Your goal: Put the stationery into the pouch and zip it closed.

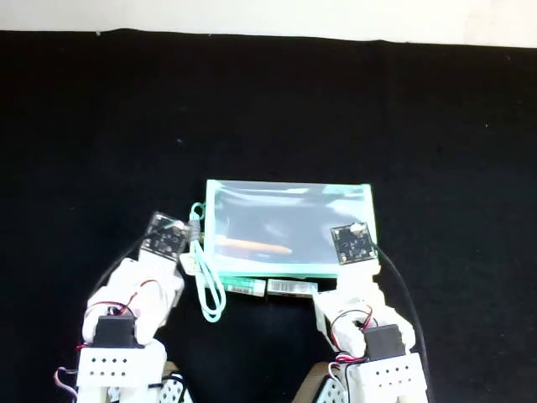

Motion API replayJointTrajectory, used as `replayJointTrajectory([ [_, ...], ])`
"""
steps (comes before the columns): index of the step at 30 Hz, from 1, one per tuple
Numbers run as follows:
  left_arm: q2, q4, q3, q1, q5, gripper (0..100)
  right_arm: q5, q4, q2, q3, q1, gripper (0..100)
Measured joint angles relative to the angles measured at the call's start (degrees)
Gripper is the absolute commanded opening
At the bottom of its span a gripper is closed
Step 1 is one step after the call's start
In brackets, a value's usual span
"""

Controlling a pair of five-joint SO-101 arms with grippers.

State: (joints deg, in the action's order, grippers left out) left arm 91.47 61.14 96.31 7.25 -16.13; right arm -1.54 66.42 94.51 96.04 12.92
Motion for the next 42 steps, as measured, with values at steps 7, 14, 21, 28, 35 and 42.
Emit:
replayJointTrajectory([
  [7, 0.0, 0.0, -3.9, 1.6, 1.9, 16, 0.0, 0.0, 0.0, -0.4, 0.0, 1.0],
  [14, 0.0, 3.3, -12.4, 1.6, 12.1, 17, 2.2, 0.0, 0.0, -0.5, 0.2, 1.0],
  [21, -0.1, 10.4, -15.2, -2.3, 12.5, 29, 6.6, 0.0, 0.0, -1.6, 0.2, 20.4],
  [28, 0.0, 10.7, -13.4, -8.7, 12.5, 28, 9.1, 0.0, 0.0, -1.6, 0.2, 25.0],
  [35, 0.0, 10.7, -10.4, -9.4, 12.5, 28, 9.3, 0.0, 0.0, -1.7, 0.2, 24.6],
  [42, 0.4, 10.7, -8.5, -9.4, 12.5, 28, 9.3, -0.4, 0.0, -1.7, 0.2, 24.6],
])
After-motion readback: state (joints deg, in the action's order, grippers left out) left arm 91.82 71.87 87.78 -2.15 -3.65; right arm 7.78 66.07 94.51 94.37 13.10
